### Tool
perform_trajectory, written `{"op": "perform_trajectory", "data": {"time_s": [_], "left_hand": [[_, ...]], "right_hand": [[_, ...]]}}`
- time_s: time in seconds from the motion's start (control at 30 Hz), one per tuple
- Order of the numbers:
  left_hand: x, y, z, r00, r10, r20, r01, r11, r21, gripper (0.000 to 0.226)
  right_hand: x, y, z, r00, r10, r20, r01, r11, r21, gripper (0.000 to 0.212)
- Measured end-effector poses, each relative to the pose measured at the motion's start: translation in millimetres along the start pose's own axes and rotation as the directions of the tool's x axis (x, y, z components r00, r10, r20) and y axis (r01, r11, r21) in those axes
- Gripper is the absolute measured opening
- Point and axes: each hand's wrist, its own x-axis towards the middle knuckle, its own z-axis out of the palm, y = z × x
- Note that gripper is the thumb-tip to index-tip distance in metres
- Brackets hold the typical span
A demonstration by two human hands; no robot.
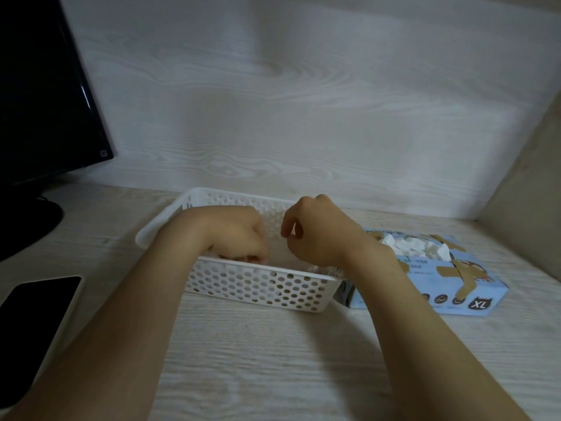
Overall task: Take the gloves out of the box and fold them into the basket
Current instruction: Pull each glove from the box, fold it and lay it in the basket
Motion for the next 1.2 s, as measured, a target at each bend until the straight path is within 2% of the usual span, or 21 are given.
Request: {"op": "perform_trajectory", "data": {"time_s": [0.1, 0.17, 0.27, 0.37, 0.47, 0.57, 0.63, 0.67, 0.8, 0.87, 0.93, 1.07, 1.2], "left_hand": [[-2.4, 16.6, 13.5, 0.974, 0.109, -0.200, -0.115, 0.993, -0.018, 0.014], [-3.7, 29.9, 27.1, 0.906, 0.174, -0.387, -0.146, 0.984, 0.101, 0.016], [-6.9, 46.8, 44.1, 0.740, 0.280, -0.611, -0.144, 0.954, 0.263, 0.018], [-9.8, 60.1, 57.4, 0.618, 0.354, -0.702, -0.192, 0.934, 0.302, 0.025], [-9.6, 77.3, 74.7, 0.493, 0.445, -0.748, -0.185, 0.893, 0.409, 0.036], [-4.5, 95.3, 95.8, 0.502, 0.464, -0.730, -0.167, 0.880, 0.444, 0.046], [0.6, 102.8, 109.5, 0.449, 0.496, -0.743, -0.156, 0.862, 0.482, 0.048], [4.1, 105.5, 114.6, 0.415, 0.530, -0.740, -0.133, 0.840, 0.526, 0.046], [18.2, 105.3, 121.9, 0.428, 0.598, -0.677, -0.058, 0.766, 0.640, 0.017], [24.0, 101.2, 120.2, 0.405, 0.634, -0.659, -0.077, 0.742, 0.666, 0.015], [27.7, 98.6, 119.9, 0.386, 0.653, -0.652, -0.076, 0.726, 0.683, 0.020], [27.0, 100.4, 122.0, 0.372, 0.669, -0.644, -0.099, 0.718, 0.689, 0.035], [24.6, 105.2, 133.0, 0.424, 0.683, -0.595, -0.068, 0.679, 0.731, 0.051]], "right_hand": [[-4.4, 0.9, -4.3, 0.964, 0.056, -0.261, -0.031, 0.995, 0.099, 0.022], [-10.5, 6.0, -7.8, 0.924, 0.134, -0.358, -0.072, 0.981, 0.179, 0.018], [-24.9, 18.1, -15.1, 0.891, 0.217, -0.399, -0.129, 0.963, 0.237, 0.014], [-46.9, 33.8, -22.8, 0.881, 0.249, -0.402, -0.157, 0.956, 0.249, 0.016], [-74.2, 56.6, -30.1, 0.859, 0.261, -0.440, -0.210, 0.964, 0.163, 0.029], [-94.0, 83.4, -35.4, 0.857, 0.310, -0.412, -0.310, 0.948, 0.069, 0.039], [-102.8, 96.1, -34.3, 0.862, 0.354, -0.364, -0.368, 0.929, 0.034, 0.046], [-106.6, 100.7, -32.6, 0.859, 0.365, -0.358, -0.371, 0.927, 0.056, 0.048], [-112.8, 105.6, -26.1, 0.826, 0.381, -0.415, -0.299, 0.921, 0.250, 0.040], [-110.4, 105.8, -24.9, 0.826, 0.375, -0.421, -0.277, 0.920, 0.278, 0.033], [-109.2, 105.2, -24.5, 0.832, 0.366, -0.416, -0.262, 0.922, 0.286, 0.025], [-106.8, 109.0, -18.3, 0.842, 0.338, -0.421, -0.258, 0.937, 0.235, 0.022], [-100.7, 110.0, -8.3, 0.813, 0.317, -0.488, -0.272, 0.948, 0.163, 0.011]]}}
